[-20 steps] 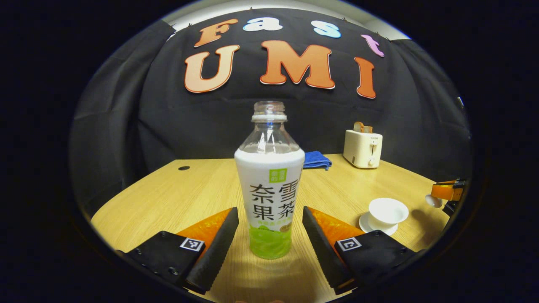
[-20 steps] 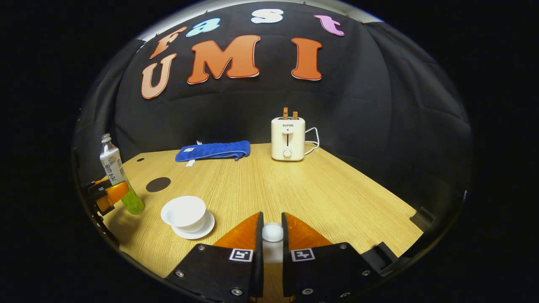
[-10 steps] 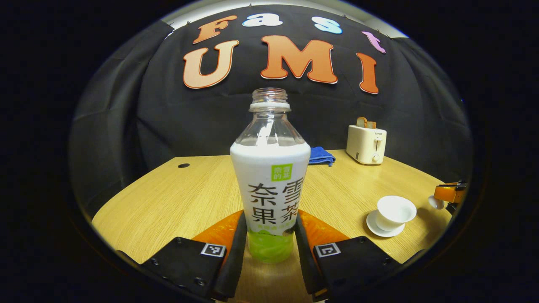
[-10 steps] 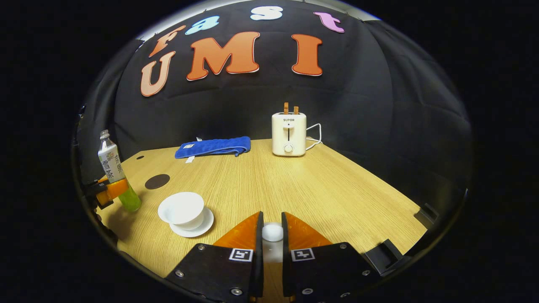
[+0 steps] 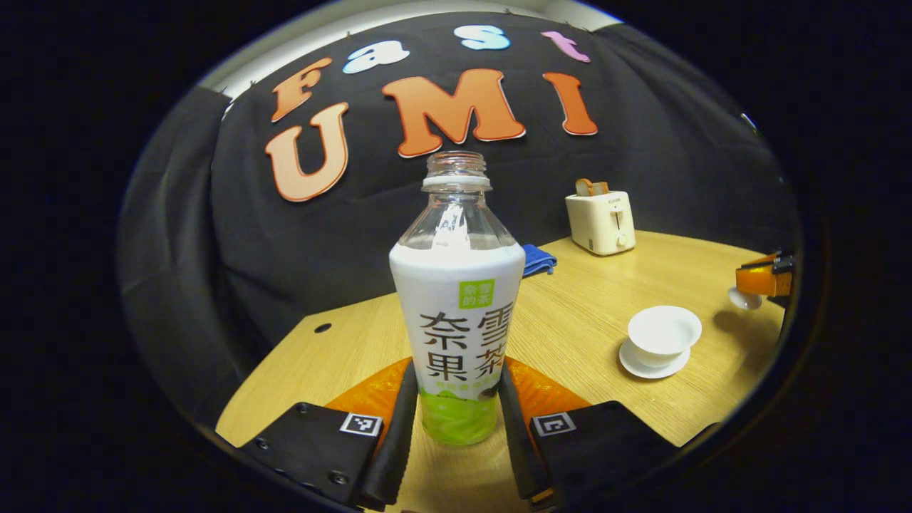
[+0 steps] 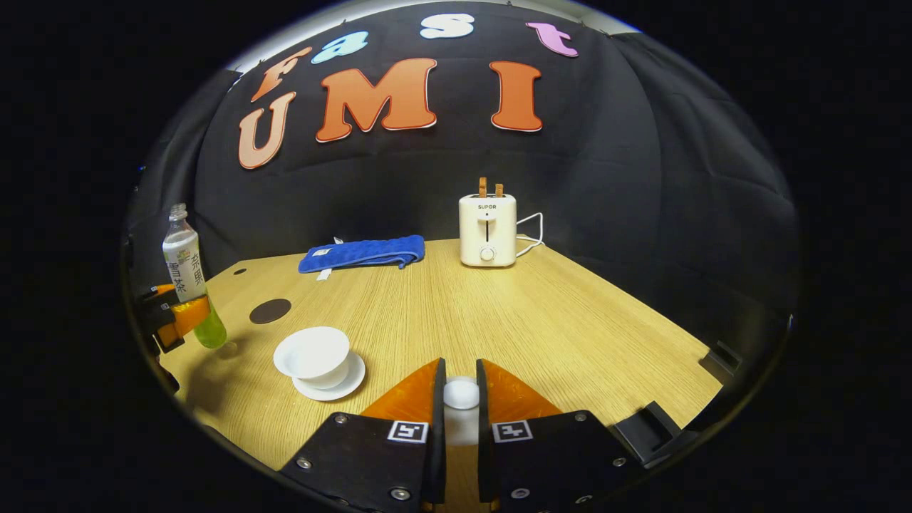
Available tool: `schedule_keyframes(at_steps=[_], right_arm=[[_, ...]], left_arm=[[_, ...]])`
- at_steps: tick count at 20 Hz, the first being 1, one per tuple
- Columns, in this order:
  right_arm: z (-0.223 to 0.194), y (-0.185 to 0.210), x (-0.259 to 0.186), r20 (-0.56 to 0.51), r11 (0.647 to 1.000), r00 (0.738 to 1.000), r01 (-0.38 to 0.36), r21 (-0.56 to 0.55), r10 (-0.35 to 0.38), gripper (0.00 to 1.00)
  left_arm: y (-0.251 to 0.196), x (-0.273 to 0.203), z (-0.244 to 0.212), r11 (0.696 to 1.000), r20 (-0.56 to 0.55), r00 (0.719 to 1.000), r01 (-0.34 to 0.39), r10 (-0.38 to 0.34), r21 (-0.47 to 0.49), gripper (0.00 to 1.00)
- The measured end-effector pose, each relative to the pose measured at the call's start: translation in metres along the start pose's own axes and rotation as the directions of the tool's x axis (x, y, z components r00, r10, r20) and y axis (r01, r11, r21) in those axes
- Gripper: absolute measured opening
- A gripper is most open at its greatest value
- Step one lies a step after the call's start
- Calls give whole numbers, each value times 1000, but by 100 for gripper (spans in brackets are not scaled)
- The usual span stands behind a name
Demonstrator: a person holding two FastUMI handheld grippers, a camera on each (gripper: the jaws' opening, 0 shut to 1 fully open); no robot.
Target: Open the teacup lid with one hand, grasp the water bottle and pour water into the teacup with the other hand; after pouring, place the water bottle on the coaster and then close the teacup lid.
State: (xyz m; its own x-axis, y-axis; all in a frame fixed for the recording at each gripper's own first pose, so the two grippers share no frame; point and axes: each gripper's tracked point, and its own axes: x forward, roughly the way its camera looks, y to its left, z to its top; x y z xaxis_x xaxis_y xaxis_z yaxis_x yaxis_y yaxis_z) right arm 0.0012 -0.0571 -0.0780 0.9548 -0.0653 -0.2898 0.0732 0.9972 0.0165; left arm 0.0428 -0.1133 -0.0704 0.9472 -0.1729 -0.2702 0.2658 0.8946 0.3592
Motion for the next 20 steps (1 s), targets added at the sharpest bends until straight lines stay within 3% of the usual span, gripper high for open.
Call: schedule_keyframes(at_steps=[5,11,14,17,18,20], right_arm=[[2,-5,-7,12,1000,1000,5,14,-5,18],[0,-17,-13,12,999,1000,18,33,-19,18],[-1,-22,-14,12,999,1000,24,43,-24,18],[-3,-25,-13,8,998,1000,27,53,-27,18],[-4,-27,-13,7,998,1000,27,58,-27,18],[-6,-29,-13,4,998,1000,28,64,-29,18]], left_arm=[[-16,2,6,976,-27,999,50,-45,211,61],[-41,9,11,887,-61,993,119,-102,446,62],[-50,11,14,816,-74,990,140,-118,561,61],[-49,12,15,670,-47,995,92,-85,736,62],[-52,14,9,635,-68,994,111,-91,764,62],[-59,20,-4,601,-129,985,173,-116,780,60]])
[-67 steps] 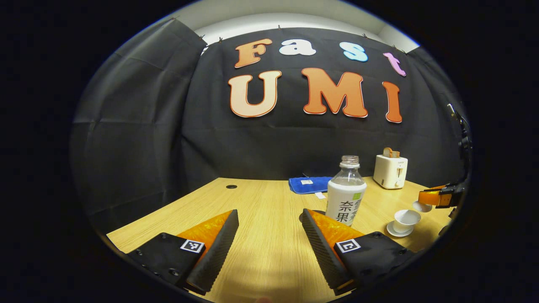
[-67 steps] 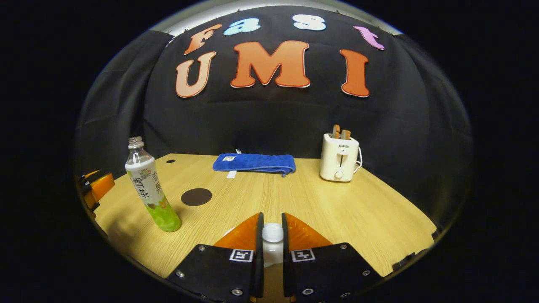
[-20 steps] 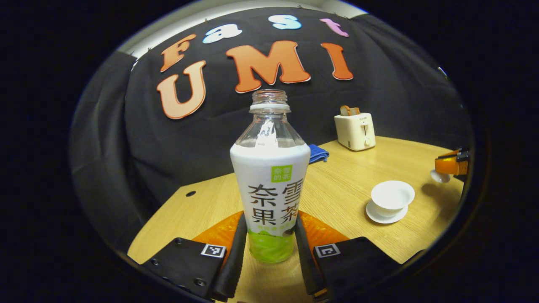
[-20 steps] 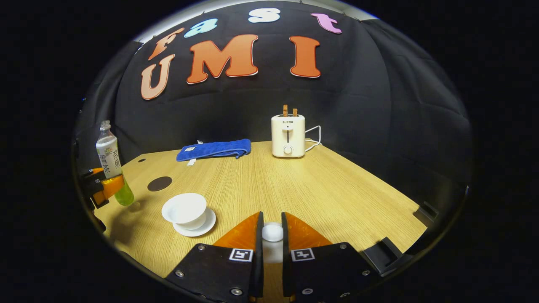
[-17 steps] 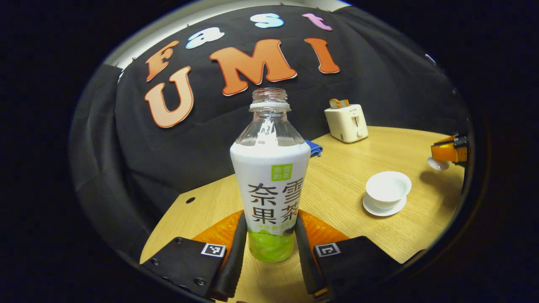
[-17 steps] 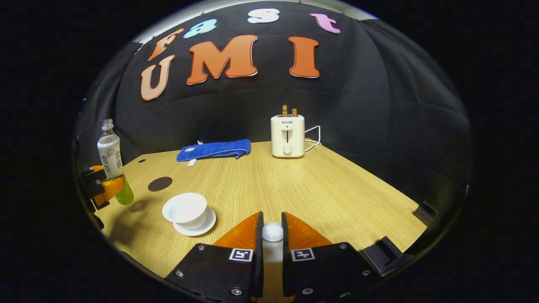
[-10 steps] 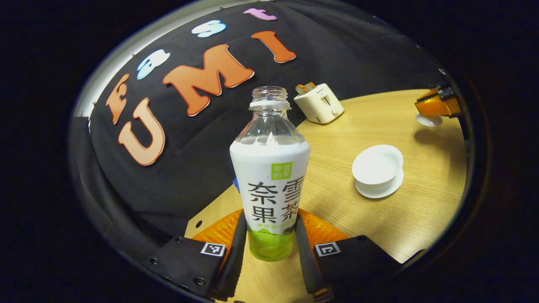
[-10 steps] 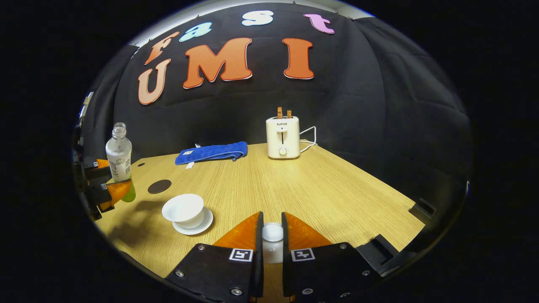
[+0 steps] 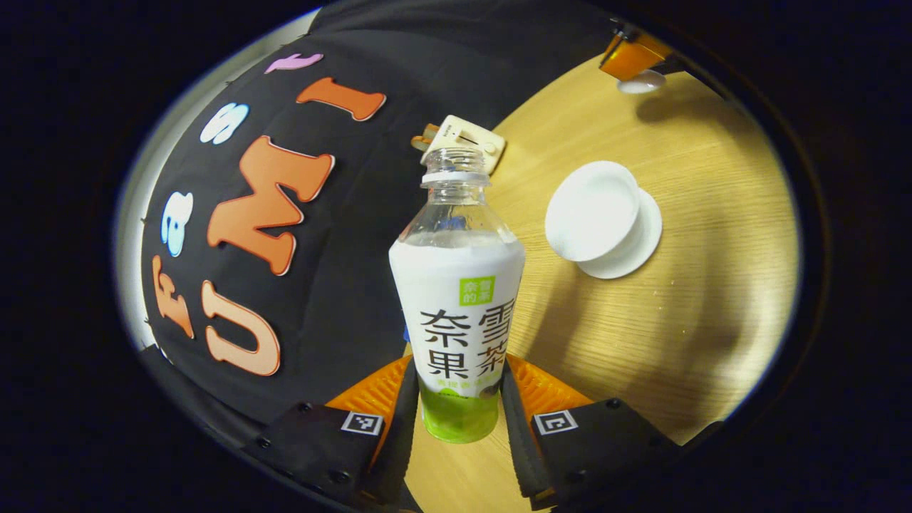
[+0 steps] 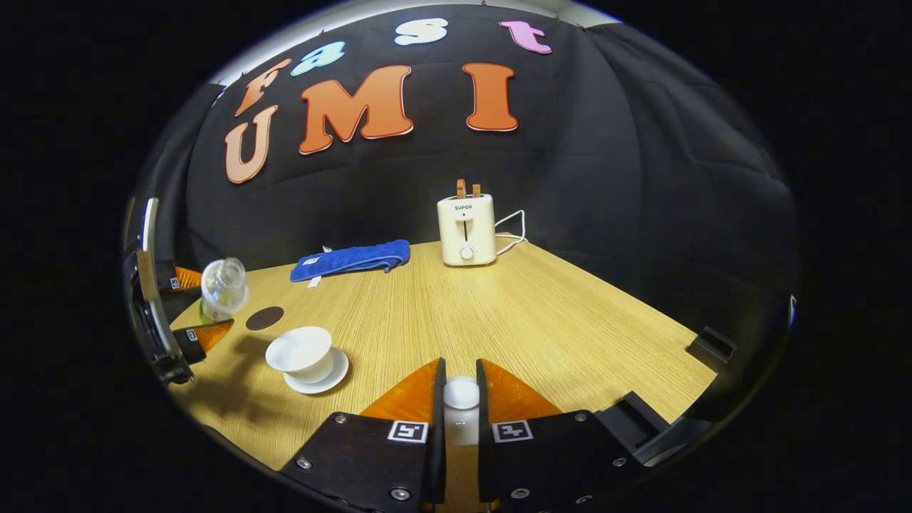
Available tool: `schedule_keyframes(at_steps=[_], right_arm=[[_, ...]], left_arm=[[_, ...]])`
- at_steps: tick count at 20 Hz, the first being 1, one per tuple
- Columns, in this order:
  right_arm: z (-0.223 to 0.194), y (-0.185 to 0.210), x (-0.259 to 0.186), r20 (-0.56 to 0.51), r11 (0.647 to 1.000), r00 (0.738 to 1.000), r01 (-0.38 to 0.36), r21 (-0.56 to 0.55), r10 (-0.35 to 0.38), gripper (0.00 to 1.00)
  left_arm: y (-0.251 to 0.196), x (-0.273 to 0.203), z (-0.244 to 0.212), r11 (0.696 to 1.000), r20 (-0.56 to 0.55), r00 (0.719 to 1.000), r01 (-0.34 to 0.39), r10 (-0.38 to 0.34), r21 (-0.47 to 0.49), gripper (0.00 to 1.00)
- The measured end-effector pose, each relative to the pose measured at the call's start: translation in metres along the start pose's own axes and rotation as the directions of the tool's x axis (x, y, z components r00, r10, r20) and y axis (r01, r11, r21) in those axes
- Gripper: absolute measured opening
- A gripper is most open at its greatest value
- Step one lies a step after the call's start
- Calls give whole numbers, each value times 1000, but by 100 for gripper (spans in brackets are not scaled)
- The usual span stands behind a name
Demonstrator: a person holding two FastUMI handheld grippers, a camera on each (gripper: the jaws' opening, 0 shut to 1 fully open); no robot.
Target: Open the teacup lid with one hand, grasp the water bottle and pour water into the teacup with the other hand; after pouring, place the water bottle on the coaster and then close the teacup lid.
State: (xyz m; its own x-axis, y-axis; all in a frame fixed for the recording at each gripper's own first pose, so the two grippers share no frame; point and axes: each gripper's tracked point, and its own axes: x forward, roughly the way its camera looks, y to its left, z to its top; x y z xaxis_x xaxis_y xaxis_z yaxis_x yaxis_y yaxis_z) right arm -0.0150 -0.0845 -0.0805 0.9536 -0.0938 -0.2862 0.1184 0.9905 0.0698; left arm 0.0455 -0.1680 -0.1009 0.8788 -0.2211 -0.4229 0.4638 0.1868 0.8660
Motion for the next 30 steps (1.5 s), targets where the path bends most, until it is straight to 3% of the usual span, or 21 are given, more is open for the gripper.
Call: schedule_keyframes(at_steps=[6,10,12,21,27,30], right_arm=[[-4,-6,0,-6,1000,1000,7,15,-7,18],[-7,-10,0,-10,1000,1000,12,25,-12,18],[-8,-12,1,-13,999,1000,14,30,-14,18],[-15,-15,1,-22,999,1000,11,46,-10,18],[-16,-19,-2,-18,999,1000,17,52,-16,18],[-18,-21,-2,-20,998,1000,22,56,-21,18]], left_arm=[[1,13,4,987,-38,999,40,-34,156,63],[9,8,9,962,-46,999,35,-24,269,60],[12,7,9,945,-55,998,43,-27,324,65],[29,9,11,830,-86,996,37,13,556,61],[41,11,17,720,-108,994,65,13,691,63],[42,7,22,685,-100,995,61,18,726,61]])
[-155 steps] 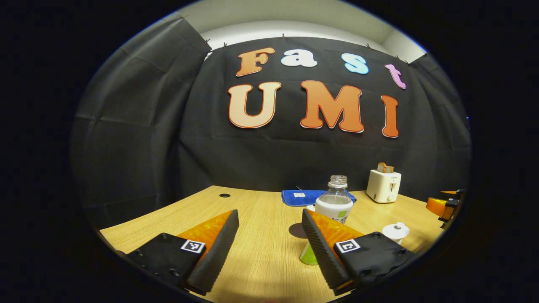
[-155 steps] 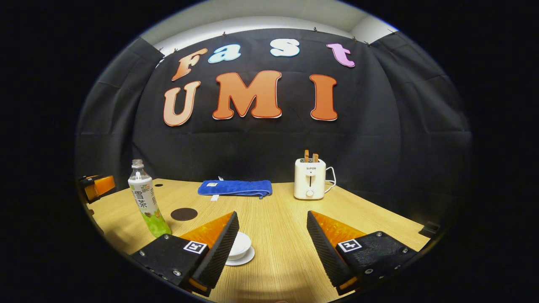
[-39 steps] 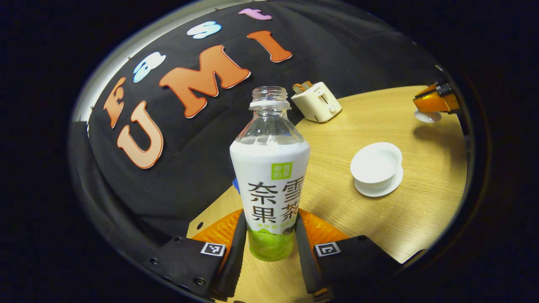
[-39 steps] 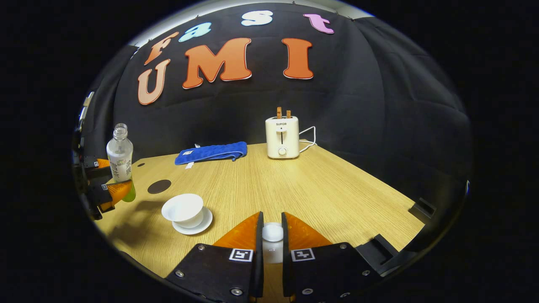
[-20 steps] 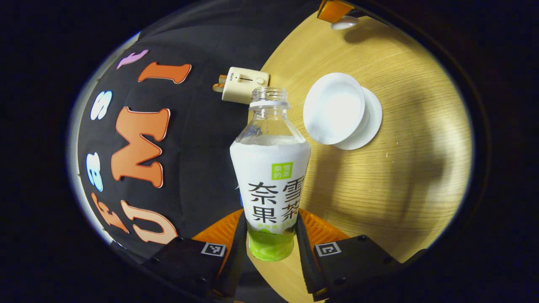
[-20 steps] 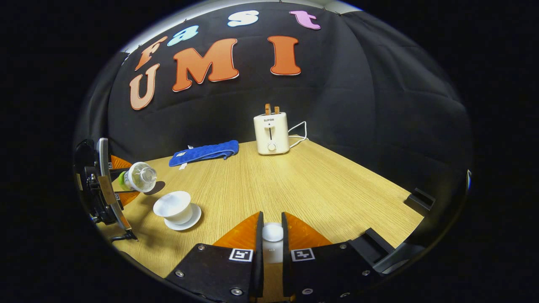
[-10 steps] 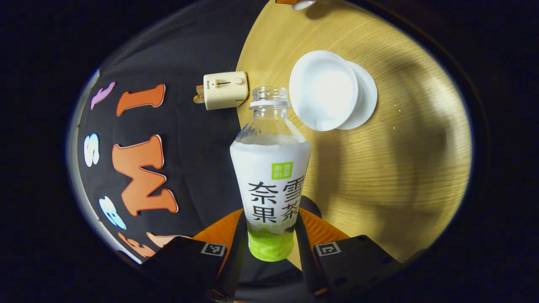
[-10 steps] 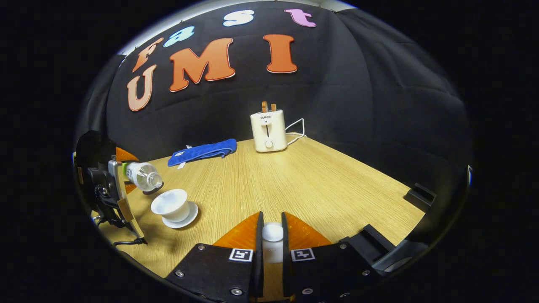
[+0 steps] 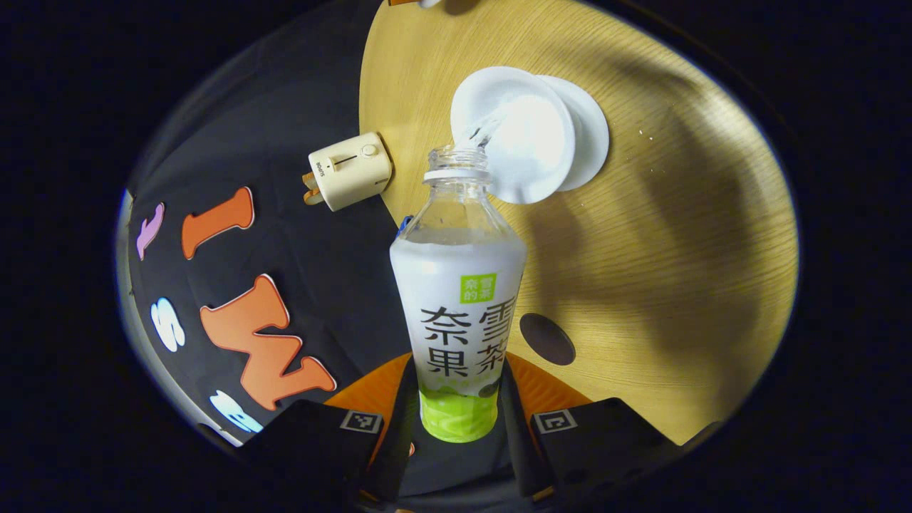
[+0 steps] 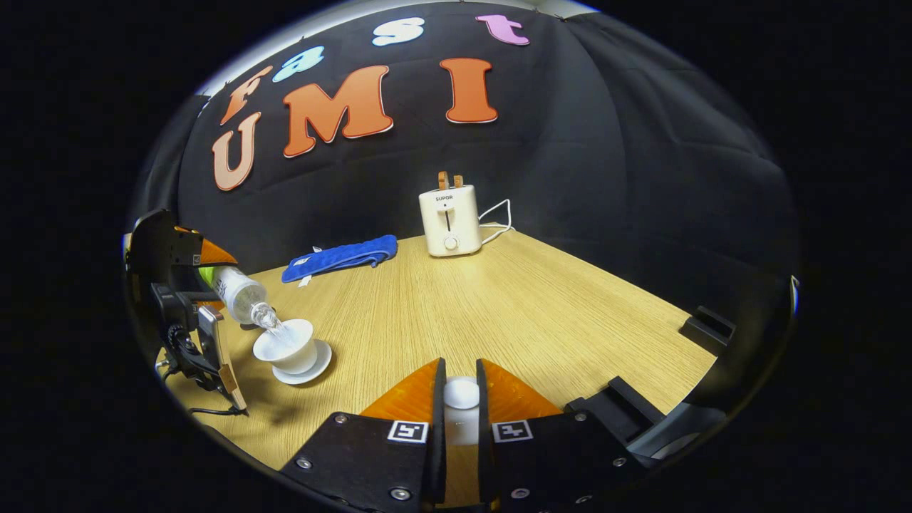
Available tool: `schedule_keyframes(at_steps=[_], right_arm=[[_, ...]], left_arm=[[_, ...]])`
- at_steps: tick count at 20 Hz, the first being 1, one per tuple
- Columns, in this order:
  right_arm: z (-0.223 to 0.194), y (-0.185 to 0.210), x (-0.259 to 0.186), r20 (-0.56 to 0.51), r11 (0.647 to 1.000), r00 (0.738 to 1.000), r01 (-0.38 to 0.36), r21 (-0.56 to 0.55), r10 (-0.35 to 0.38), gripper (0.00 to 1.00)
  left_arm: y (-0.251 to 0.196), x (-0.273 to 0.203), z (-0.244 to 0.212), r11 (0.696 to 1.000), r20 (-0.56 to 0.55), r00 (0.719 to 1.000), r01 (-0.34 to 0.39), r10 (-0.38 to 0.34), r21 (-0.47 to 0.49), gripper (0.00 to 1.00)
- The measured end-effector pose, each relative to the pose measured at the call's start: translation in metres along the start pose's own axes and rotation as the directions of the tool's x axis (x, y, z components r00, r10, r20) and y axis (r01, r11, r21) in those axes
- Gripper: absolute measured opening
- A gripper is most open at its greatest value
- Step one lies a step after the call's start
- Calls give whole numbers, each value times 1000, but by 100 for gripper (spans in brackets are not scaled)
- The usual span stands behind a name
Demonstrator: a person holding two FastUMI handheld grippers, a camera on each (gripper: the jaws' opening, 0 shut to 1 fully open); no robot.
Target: Open the teacup lid with one hand, grasp the water bottle and pour water into the teacup with the other hand; after pouring, place the water bottle on the coaster and then close the teacup lid.
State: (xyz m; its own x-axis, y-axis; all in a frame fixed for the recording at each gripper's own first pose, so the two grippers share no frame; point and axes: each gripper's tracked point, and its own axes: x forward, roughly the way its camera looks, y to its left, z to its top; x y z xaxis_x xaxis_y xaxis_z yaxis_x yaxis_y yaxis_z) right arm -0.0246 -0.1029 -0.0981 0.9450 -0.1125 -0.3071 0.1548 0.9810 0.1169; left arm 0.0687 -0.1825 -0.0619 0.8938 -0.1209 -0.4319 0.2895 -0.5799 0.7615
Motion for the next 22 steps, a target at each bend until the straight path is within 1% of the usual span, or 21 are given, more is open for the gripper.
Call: schedule_keyframes(at_steps=[1,4,8,9,11,12,13,14,15,17,18,19,20,21,22], right_arm=[[-1,-1,0,-1,1000,1000,2,0,-2,18],[-2,-1,0,-2,1000,1000,2,2,-2,18],[-3,-2,0,-2,1000,1000,5,2,-5,18],[-3,-3,1,-3,1000,1000,6,3,-6,18],[-3,-3,2,-6,1000,1000,7,4,-7,18],[-4,-2,2,-7,1000,1000,6,4,-6,18],[-4,-1,2,-7,1000,1000,5,4,-4,18],[-5,-1,2,-8,1000,1000,4,3,-4,18],[-6,0,2,-10,1000,1000,2,2,-2,18],[-7,0,2,-13,1000,1000,3,-1,-3,18],[-7,1,2,-15,1000,1000,4,-3,-4,18],[-6,1,4,-16,1000,1000,4,-4,-4,18],[-7,2,4,-19,1000,1000,4,-5,-4,18],[-7,5,5,-21,1000,1000,2,-7,-2,18],[-7,7,5,-22,1000,1000,-2,-10,2,18]], left_arm=[[2,-2,2,1000,1,1000,-6,6,19,63],[13,-3,5,998,3,1000,-15,15,60,60],[18,-1,1,994,-10,1000,-27,29,104,63],[18,1,0,994,-13,1000,-27,28,105,60],[19,3,1,994,-18,1000,-21,23,106,60],[17,6,0,996,-18,1000,-7,9,86,60],[13,6,2,999,-8,1000,15,-14,47,60],[7,7,3,999,2,999,41,-41,1,63],[1,7,4,997,14,998,60,-60,-42,60],[-11,4,6,989,36,996,88,-85,-119,60],[-15,4,8,980,49,994,102,-95,-170,63],[-21,3,9,965,64,992,120,-108,-234,63],[-24,2,10,944,84,990,137,-117,-301,59],[-25,1,10,918,98,988,147,-118,-369,63],[-23,2,12,885,114,987,155,-116,-440,66]])
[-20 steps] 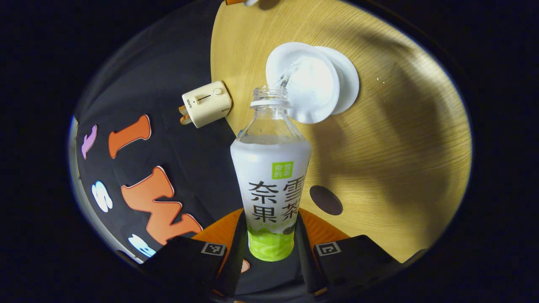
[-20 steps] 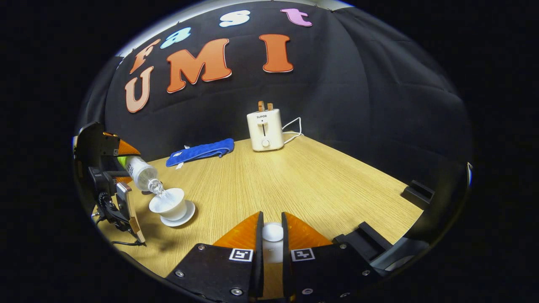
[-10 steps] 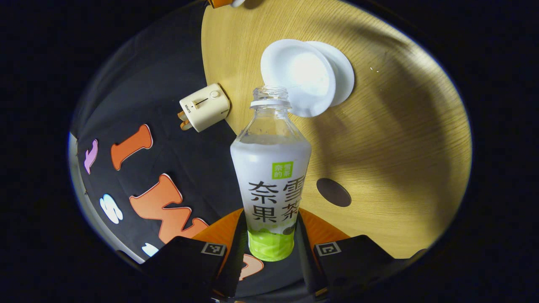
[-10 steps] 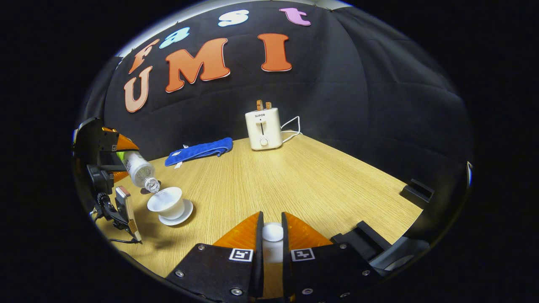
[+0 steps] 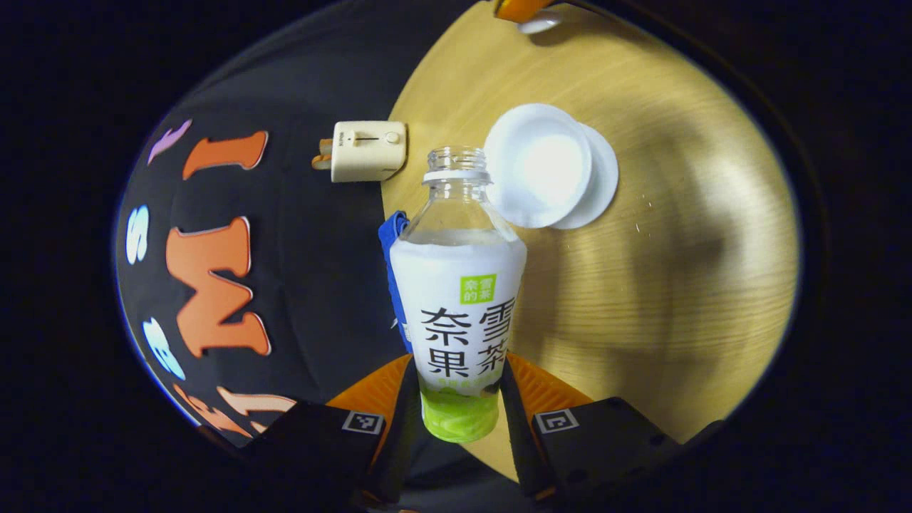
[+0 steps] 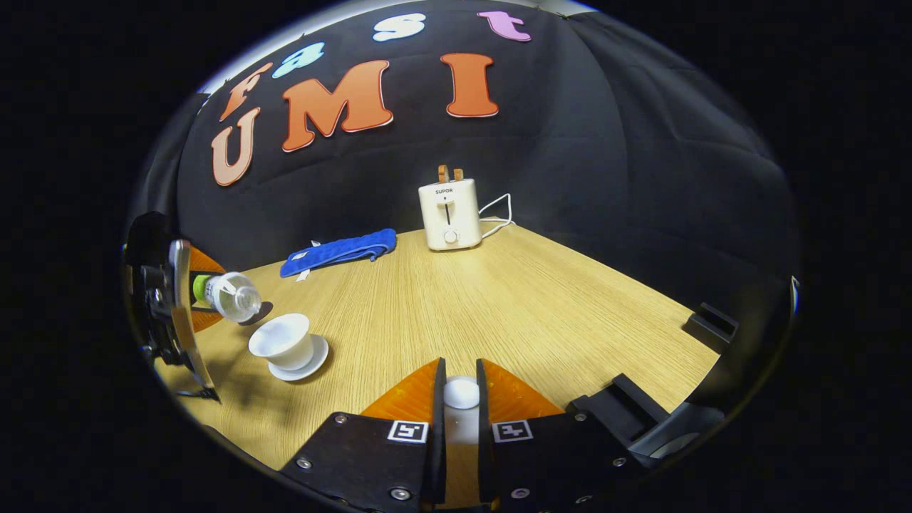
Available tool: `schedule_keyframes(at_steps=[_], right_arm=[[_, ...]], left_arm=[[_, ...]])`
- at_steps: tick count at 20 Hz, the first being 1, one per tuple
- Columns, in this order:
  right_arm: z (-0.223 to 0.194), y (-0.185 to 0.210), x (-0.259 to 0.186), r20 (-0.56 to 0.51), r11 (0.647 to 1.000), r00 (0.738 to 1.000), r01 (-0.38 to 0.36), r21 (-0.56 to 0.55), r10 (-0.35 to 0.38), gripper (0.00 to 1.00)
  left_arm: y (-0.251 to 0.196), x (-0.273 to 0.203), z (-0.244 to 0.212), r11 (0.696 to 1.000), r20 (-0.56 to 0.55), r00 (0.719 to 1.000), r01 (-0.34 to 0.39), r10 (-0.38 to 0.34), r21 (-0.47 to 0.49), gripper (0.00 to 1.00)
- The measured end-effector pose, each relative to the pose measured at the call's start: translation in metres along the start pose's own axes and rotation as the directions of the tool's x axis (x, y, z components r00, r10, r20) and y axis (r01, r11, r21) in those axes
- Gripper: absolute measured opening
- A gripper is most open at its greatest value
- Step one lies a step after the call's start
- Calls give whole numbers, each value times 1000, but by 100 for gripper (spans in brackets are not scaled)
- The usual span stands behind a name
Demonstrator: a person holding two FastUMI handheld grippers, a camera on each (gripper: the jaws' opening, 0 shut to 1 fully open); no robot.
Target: Open the teacup lid with one hand, grasp the water bottle and pour water into the teacup with the other hand; after pouring, place the water bottle on the coaster and then close the teacup lid.
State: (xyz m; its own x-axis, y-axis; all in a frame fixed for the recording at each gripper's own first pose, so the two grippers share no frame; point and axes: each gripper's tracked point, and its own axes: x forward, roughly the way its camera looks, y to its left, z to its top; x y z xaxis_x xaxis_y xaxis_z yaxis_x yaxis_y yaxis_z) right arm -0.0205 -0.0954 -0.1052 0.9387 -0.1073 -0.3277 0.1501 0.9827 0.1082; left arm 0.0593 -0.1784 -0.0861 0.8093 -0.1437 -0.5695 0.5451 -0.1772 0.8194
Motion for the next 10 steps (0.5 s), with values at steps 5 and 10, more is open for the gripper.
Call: schedule_keyframes(at_steps=[5,10], right_arm=[[3,11,-2,-1,1000,1000,-17,-15,17,18],[6,18,-2,-7,999,1000,-23,-28,23,18]], left_arm=[[4,2,-1,933,72,997,51,-26,-356,62],[18,6,-9,736,153,988,98,8,-670,59]])
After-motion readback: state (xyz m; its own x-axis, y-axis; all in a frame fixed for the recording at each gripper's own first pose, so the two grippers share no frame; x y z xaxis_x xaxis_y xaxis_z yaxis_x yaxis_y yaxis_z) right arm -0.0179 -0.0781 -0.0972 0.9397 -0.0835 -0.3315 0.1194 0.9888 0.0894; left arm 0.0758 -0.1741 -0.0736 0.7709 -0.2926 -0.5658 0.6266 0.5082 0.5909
